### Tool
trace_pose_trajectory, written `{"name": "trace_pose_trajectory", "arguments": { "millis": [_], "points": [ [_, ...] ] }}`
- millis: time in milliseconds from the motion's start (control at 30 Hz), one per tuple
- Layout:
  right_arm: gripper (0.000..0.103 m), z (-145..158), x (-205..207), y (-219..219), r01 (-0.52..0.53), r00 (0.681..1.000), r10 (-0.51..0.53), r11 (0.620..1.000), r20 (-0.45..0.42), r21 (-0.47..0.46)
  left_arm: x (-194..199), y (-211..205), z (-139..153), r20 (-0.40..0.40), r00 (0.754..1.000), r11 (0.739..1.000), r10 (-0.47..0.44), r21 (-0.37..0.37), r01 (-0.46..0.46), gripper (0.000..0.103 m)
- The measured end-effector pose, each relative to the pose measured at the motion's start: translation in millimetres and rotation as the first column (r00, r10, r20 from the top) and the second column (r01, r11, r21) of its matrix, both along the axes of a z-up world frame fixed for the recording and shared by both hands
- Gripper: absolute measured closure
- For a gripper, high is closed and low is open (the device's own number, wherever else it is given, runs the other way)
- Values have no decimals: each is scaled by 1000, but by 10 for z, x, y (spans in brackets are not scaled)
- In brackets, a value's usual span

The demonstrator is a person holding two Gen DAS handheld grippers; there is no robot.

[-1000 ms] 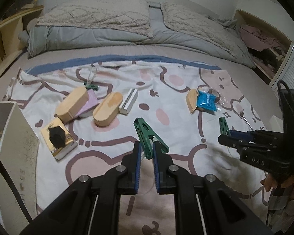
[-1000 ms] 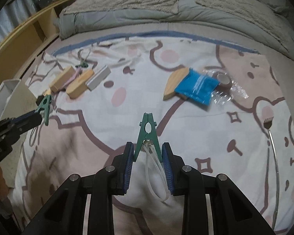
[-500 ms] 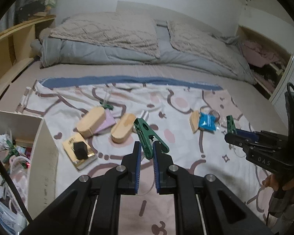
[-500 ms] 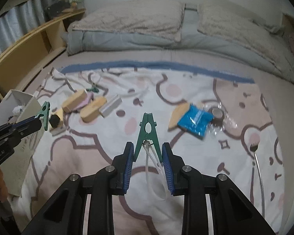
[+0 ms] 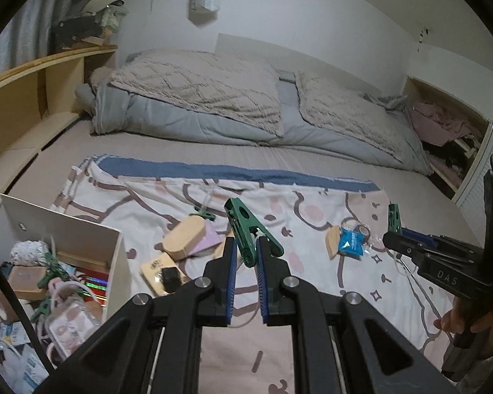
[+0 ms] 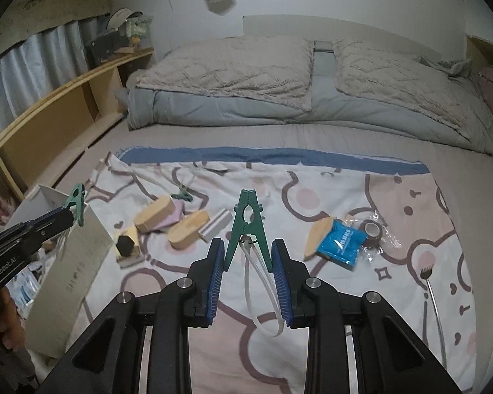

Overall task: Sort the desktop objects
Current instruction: 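Carry both held green clothespins over to the SHOES box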

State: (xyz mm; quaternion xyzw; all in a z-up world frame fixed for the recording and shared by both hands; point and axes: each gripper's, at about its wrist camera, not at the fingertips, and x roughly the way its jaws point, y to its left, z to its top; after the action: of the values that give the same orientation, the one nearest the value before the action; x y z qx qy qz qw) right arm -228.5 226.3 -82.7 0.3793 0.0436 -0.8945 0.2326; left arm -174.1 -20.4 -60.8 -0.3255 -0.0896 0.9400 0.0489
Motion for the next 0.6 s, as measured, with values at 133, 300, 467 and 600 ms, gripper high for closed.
{"name": "trace_pose_trajectory", "arguments": {
  "millis": [133, 300, 467, 600],
  "points": [
    [73, 41, 32, -69, -4, 1000, 4, 1000, -10, -5, 62, -151, 95, -28, 999, 999, 28, -16, -28, 91],
    [73, 104, 97, -203, -31, 999, 31, 999, -29, -10, 138, -394, 167, -46, 996, 996, 80, -23, -81, 91],
    [73, 177, 170, -364, -63, 997, 62, 998, -51, -17, 200, -614, 212, -52, 990, 991, 134, -22, -136, 91],
    [73, 222, 197, -537, -97, 994, 95, 995, -55, -33, 254, -751, 266, -62, 980, 979, 189, -64, -193, 91]
  ]
}}
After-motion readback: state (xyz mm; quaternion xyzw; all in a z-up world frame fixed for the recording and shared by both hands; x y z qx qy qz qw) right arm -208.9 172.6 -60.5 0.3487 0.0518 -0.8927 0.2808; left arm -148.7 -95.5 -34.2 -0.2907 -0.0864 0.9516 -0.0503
